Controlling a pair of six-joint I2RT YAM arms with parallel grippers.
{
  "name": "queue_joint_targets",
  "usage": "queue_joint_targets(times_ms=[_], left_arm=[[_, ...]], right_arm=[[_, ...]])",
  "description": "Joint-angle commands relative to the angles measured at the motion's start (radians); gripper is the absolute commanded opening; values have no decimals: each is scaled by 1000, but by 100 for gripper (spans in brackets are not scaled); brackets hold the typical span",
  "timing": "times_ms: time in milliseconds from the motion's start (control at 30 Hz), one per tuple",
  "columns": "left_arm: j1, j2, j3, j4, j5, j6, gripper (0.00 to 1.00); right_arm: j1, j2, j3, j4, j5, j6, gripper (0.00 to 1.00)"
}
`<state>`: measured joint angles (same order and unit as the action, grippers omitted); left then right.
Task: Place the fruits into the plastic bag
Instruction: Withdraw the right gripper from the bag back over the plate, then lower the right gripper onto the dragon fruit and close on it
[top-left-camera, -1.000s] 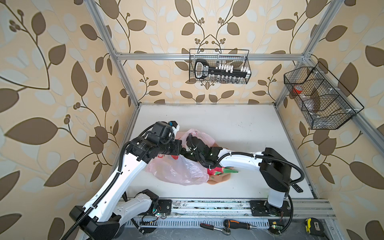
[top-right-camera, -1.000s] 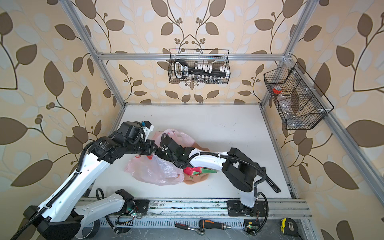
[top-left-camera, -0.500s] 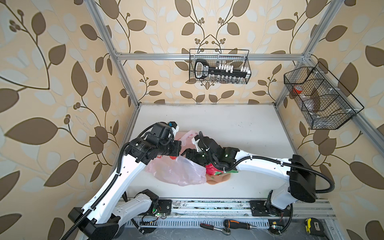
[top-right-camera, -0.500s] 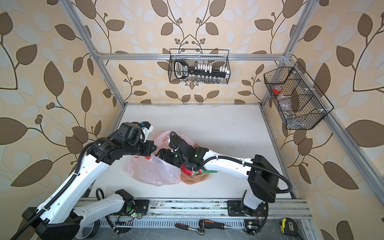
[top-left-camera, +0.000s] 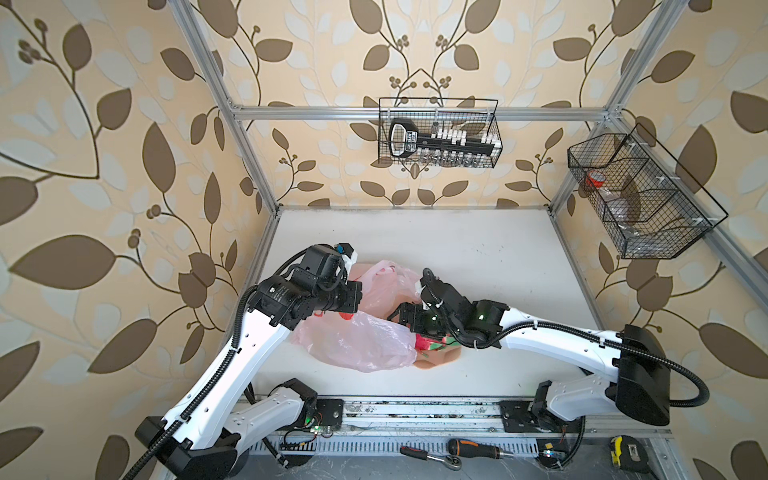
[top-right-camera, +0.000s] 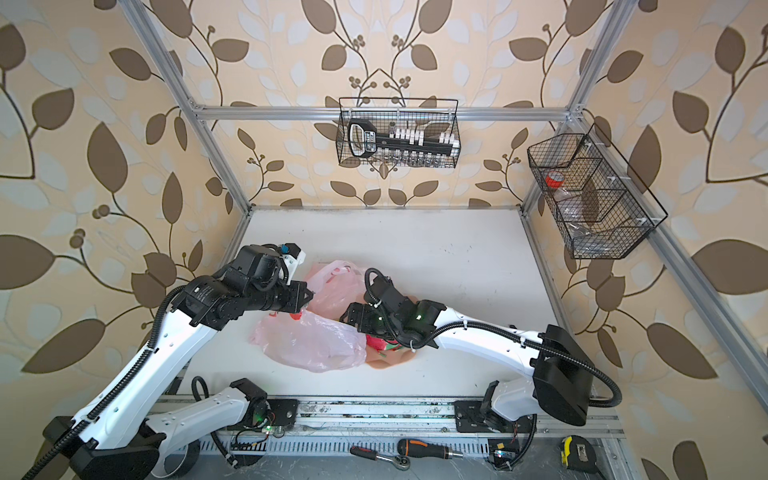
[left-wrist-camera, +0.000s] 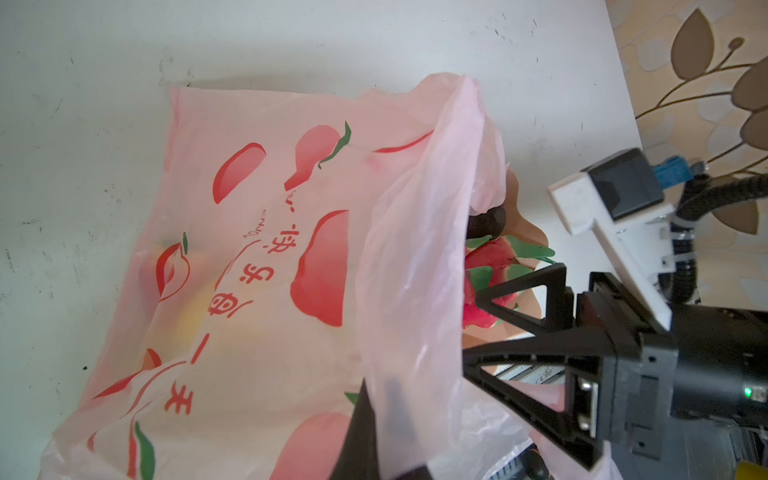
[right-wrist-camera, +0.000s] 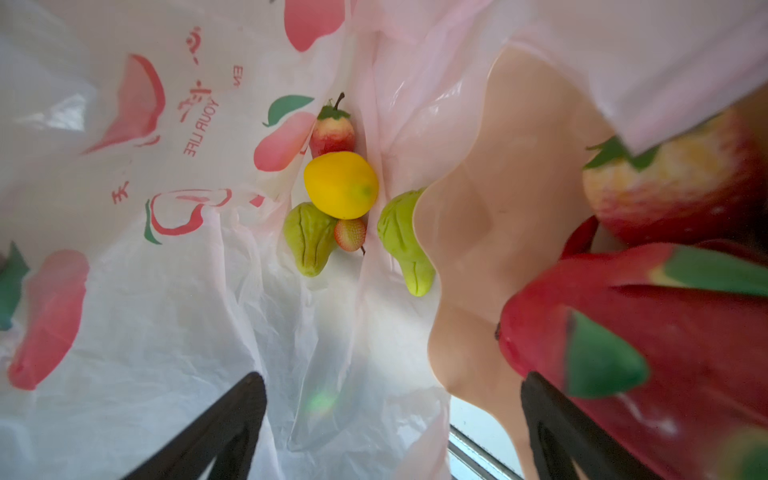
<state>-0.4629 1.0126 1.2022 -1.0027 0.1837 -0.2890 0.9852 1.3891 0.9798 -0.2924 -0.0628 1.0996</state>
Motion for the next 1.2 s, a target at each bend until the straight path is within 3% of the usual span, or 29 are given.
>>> queue_joint_targets(times_ms=[0,200,533,900,1167], left_arm=[[10,-23,3,0,22,28,0],[10,-26,5,-4,25,32,0],[10,-34,6,-8,29,43,0],[10,-37,16,-22,25,48,0],[10,-40,22,-28,20,52,0]], right_arm=[[-13,-54,10,-75,70,-62,97],[-42,-97,80,-247,113,-252,99],[-106,-70,188,-537,101,-758,100],[-95,46,216,-579,105,-993,100],[-46,164,243,-566,129,-1073,100]])
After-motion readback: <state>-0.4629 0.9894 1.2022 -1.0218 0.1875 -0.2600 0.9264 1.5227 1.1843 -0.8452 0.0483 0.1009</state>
